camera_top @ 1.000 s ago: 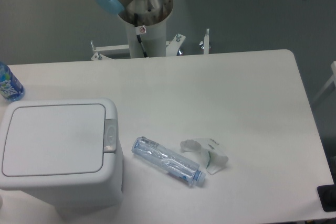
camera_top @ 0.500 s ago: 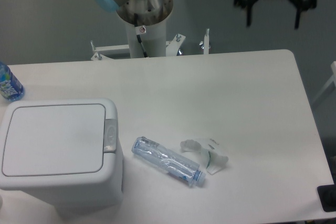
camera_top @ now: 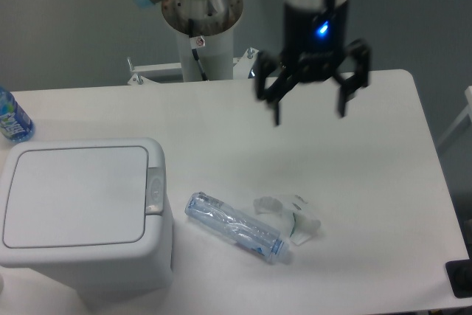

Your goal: Open the trash can

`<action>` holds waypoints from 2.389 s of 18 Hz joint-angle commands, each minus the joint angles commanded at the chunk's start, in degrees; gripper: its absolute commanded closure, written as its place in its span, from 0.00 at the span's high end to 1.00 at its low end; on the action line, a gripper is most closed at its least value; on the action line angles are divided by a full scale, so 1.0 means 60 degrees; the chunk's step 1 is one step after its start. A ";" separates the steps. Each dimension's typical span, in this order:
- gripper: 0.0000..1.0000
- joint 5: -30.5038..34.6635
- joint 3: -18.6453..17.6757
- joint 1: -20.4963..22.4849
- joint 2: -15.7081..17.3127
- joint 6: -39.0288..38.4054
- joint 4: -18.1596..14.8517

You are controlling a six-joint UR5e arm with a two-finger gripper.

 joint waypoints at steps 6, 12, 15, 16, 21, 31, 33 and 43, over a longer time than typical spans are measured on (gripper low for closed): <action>1.00 -0.0472 -0.0073 -0.0469 -0.0469 -0.0265 0.0073; 1.00 -0.0457 -0.0176 -0.1055 -0.0733 -0.0382 0.0234; 1.00 -0.0472 -0.0205 -0.1143 -0.0762 -0.0397 0.0293; 1.00 -0.0457 -0.0278 -0.1216 -0.0762 -0.0397 0.0307; 1.00 -0.0457 -0.0396 -0.1260 -0.0762 -0.0397 0.0425; 1.00 -0.0428 -0.0454 -0.1319 -0.0865 -0.0382 0.0439; 1.00 -0.0428 -0.0454 -0.1319 -0.0865 -0.0382 0.0454; 1.00 -0.0297 0.0832 -0.1057 -0.0865 0.0332 0.1023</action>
